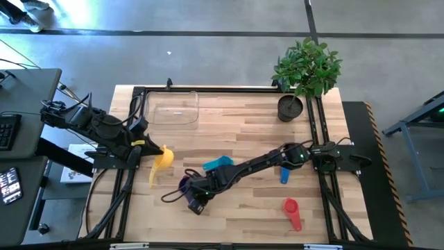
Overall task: Nest measuring cups in basket
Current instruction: Stack the yellow measuring cup on top of the dark blue measuring cup
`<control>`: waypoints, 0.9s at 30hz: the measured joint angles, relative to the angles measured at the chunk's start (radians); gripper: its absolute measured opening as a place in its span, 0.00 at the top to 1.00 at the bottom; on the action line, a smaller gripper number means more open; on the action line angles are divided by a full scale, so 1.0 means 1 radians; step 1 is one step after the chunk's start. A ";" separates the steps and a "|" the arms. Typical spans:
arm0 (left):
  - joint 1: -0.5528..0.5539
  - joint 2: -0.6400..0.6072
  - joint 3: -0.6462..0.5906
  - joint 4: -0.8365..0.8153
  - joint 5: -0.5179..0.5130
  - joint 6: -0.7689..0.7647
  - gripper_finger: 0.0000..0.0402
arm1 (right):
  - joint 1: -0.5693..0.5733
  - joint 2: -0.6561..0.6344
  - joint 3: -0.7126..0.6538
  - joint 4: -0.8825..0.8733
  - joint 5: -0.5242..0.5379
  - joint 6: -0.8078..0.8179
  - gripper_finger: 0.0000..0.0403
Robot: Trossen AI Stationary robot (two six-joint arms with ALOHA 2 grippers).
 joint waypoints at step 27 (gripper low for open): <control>0.000 0.173 -0.004 -0.133 -0.109 -0.301 0.98 | -0.125 -0.206 0.112 -0.620 0.357 -0.103 0.80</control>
